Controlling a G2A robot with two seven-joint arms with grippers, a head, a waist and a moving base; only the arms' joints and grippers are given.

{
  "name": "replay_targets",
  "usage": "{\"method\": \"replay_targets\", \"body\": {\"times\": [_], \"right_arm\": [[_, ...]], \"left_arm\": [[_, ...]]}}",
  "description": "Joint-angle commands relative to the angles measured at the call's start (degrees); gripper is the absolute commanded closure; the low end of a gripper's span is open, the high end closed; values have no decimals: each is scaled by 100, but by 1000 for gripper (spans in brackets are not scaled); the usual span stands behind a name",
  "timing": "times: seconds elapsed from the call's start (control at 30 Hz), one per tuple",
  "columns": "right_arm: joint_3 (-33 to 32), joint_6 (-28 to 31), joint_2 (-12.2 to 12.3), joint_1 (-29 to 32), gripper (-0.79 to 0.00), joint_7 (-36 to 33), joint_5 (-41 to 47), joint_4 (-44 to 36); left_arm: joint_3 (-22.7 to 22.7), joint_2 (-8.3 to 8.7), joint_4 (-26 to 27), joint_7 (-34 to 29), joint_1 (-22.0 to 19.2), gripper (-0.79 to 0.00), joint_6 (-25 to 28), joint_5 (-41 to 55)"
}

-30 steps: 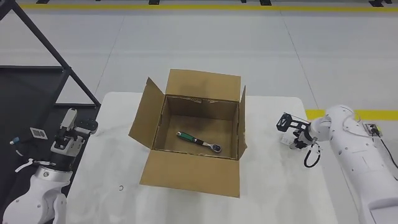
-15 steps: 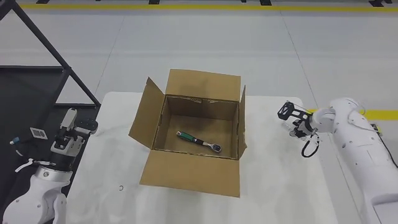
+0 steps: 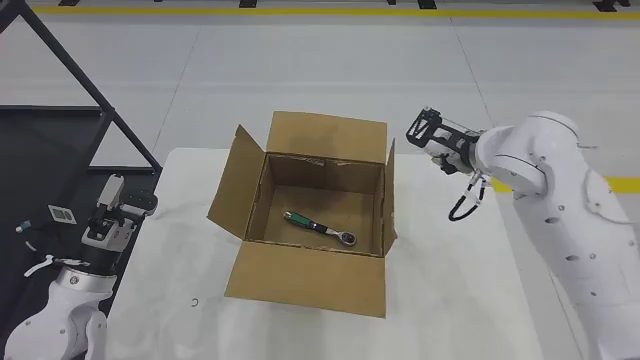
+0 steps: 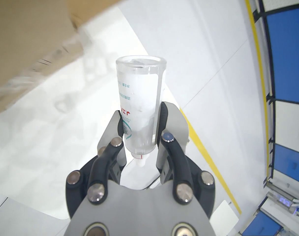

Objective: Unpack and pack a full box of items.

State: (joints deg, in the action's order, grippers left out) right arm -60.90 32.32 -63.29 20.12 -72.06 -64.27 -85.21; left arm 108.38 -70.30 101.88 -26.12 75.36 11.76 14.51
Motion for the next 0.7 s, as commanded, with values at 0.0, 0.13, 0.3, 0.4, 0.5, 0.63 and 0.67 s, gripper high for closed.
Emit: {"method": "replay_targets", "body": {"times": [0.0,0.13,0.3,0.4,0.5,0.63,0.67], "right_arm": [[71,-136,3,62,0,-126,146,-650],[354,-318,-51,-101,0,-283,479,-1197],[853,-515,-199,-496,0,-194,755,-1317],[1368,-752,-366,-825,0,-106,850,-1066],[1914,-886,-592,-1219,0,75,1080,-494],[2581,-971,-949,-1710,0,319,1458,453],[2734,-968,-1041,-1809,0,376,1536,661]], "left_arm": [[0,0,0,0,0,-785,0,0],[0,0,0,0,0,-785,0,0],[0,0,0,0,0,-785,0,0],[0,0,0,0,0,-785,0,0],[0,0,0,0,0,-785,0,0],[0,0,0,0,0,-785,0,0],[0,0,0,0,0,-785,0,0]]}}
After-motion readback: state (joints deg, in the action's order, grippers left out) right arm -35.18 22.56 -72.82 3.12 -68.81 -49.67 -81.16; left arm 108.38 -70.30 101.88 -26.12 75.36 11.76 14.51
